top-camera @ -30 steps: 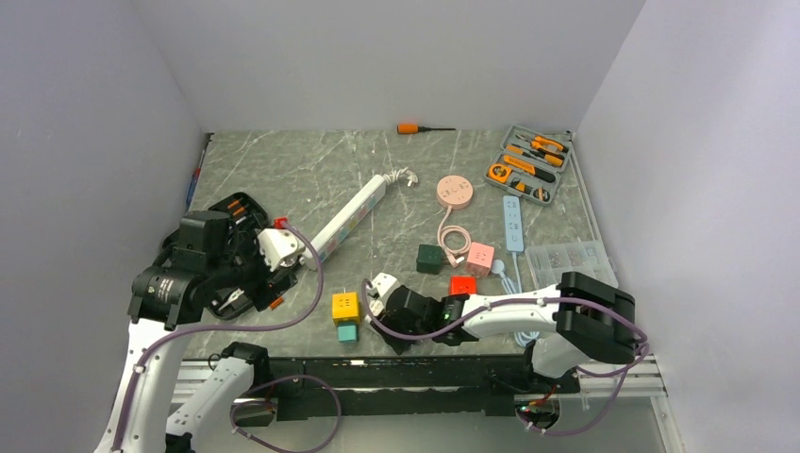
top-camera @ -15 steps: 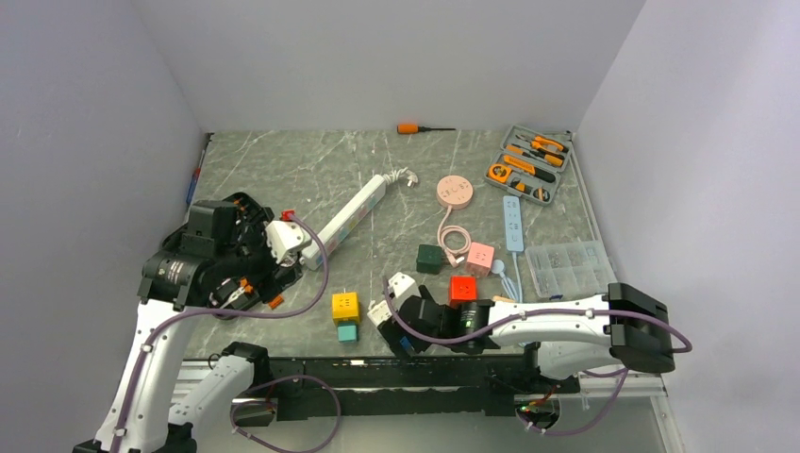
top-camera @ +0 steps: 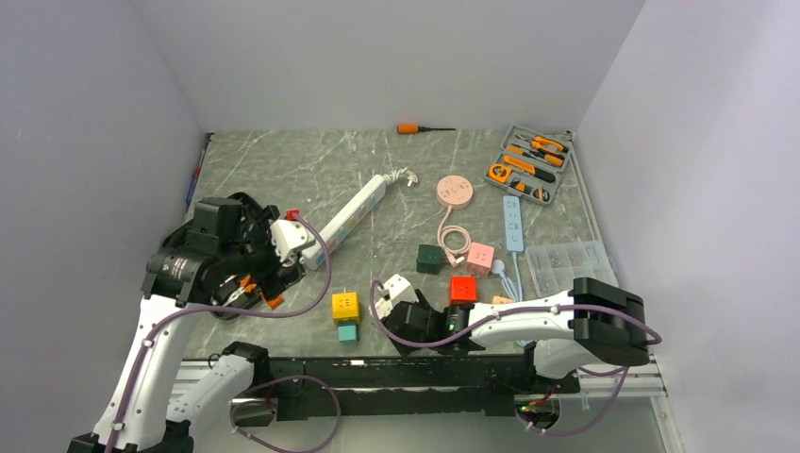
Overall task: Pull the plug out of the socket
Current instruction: Remove the plug from the socket.
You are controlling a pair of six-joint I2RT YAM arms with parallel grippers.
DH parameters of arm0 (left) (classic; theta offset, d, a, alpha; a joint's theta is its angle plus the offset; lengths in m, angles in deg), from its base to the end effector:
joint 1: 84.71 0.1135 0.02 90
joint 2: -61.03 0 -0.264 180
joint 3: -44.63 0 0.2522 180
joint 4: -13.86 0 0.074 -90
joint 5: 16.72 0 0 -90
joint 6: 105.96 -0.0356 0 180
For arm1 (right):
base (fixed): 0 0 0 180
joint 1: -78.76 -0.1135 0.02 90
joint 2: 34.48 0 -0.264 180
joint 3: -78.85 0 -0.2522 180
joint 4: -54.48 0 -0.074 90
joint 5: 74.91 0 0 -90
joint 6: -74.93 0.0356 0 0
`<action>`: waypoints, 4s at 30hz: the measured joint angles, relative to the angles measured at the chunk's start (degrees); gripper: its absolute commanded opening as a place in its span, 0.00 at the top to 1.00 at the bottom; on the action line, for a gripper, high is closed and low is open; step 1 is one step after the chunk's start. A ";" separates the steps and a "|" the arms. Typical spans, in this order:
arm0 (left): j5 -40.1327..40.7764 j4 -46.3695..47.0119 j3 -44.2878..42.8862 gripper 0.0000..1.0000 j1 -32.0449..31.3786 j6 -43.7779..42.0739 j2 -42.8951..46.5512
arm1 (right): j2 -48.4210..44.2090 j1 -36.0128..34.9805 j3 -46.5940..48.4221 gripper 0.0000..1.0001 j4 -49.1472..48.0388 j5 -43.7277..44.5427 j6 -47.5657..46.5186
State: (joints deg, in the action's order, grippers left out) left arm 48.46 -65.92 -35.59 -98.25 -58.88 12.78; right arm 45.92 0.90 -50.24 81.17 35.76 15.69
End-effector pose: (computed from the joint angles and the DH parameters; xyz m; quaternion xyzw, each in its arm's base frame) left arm 0.1225 -0.0449 0.3652 0.4991 0.7662 -0.1048 0.3909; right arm 0.0660 0.2469 0.1605 -0.3282 0.8837 0.1323 0.3063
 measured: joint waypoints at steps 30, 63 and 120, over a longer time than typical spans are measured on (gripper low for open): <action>-0.35 22.75 19.45 0.01 -26.32 -20.81 16.09 | -6.32 21.33 21.84 1.00 5.01 -35.95 -9.79; 11.02 30.14 25.05 0.39 -36.06 -30.99 10.16 | -3.74 23.39 23.06 1.00 1.44 -52.68 -9.11; 19.65 51.76 36.17 1.00 -37.44 -39.28 4.63 | -24.37 25.42 10.27 1.00 14.05 -41.35 -9.33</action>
State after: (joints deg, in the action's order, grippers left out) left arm 68.11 -14.16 0.59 -135.69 -98.16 17.41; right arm 21.55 26.31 -39.97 95.22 -5.59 6.36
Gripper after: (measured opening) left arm 0.635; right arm 0.634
